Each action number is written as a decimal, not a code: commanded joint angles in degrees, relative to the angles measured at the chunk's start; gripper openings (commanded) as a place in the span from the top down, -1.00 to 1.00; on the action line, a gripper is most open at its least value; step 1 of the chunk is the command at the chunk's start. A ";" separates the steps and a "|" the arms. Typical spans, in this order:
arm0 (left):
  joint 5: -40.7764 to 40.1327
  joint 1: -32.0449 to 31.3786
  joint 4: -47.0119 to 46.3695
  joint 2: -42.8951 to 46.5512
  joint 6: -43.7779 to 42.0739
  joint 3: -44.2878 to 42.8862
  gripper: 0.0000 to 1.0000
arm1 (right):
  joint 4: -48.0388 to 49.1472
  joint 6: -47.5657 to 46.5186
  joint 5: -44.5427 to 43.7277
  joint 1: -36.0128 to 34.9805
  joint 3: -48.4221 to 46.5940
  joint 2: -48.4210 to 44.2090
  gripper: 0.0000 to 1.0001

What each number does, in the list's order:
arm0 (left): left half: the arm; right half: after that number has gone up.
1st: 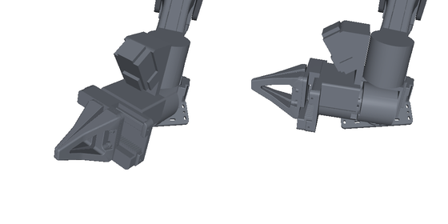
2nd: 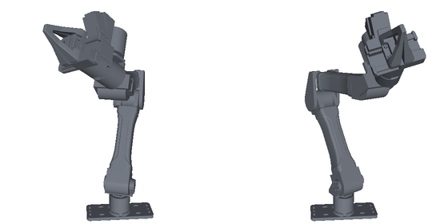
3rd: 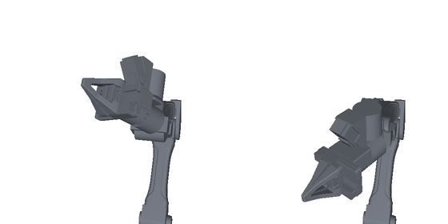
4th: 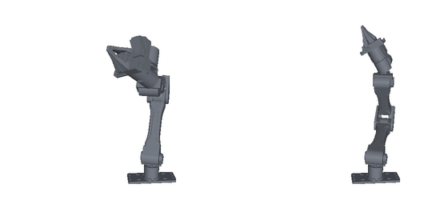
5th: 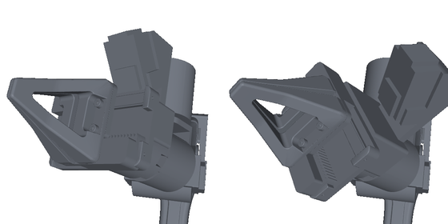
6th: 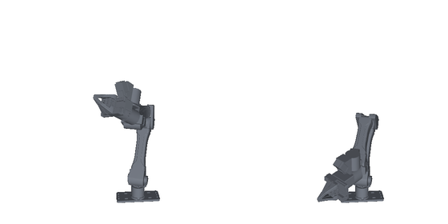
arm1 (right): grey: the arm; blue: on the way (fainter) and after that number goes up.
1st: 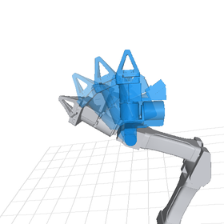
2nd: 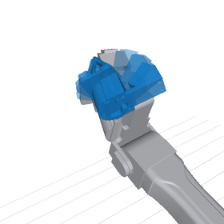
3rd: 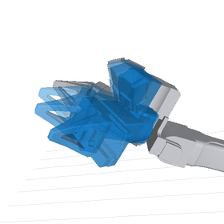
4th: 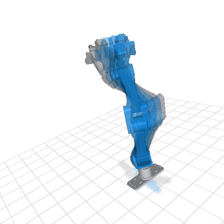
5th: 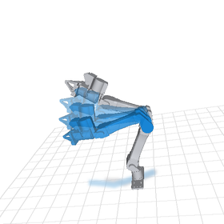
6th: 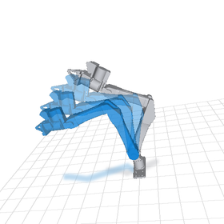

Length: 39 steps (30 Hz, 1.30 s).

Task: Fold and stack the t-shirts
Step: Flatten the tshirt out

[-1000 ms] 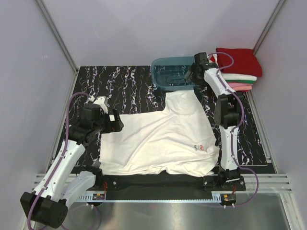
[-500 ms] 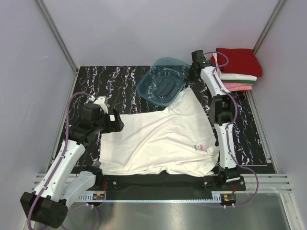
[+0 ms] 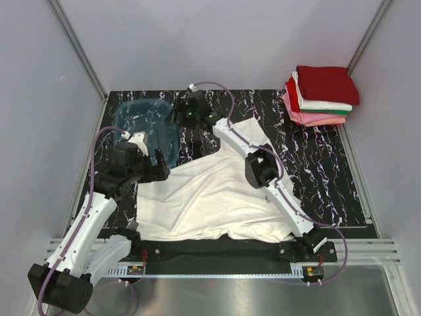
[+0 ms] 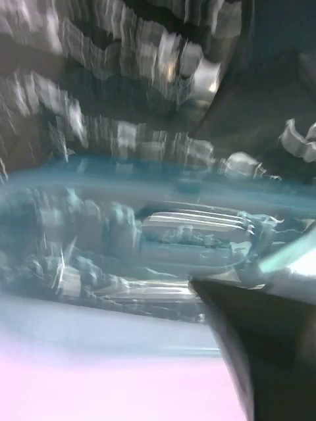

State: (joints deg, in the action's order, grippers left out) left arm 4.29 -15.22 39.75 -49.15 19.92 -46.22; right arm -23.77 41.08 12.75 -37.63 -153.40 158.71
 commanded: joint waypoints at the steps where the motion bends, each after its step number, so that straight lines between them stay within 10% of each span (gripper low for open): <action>1: -1.65 0.19 -1.87 1.07 -0.24 0.51 -0.97 | 16.28 6.64 -1.67 -1.92 -4.71 3.44 -0.99; 13: 2.99 0.02 -8.19 -17.26 1.60 -5.46 -0.96 | 13.42 -1.78 -10.55 9.39 35.26 -35.20 -0.99; 23: 0.54 -6.92 -6.62 -48.48 7.23 -31.27 -0.86 | 13.13 -5.22 -13.02 14.95 74.79 -65.79 -0.99; 32: -1.39 -4.83 1.72 -66.50 5.39 -52.12 -0.91 | 10.42 -6.10 -10.38 14.95 80.28 -69.59 -1.00; 39: -4.21 4.14 3.67 -65.21 0.31 -45.73 -0.92 | 9.18 -6.45 -9.33 14.95 82.03 -70.73 -0.99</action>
State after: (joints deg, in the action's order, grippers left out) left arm 3.53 -15.20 39.90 -117.43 24.36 -93.80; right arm -14.92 35.77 2.63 -22.83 -71.96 90.15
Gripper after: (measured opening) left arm 0.958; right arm 0.994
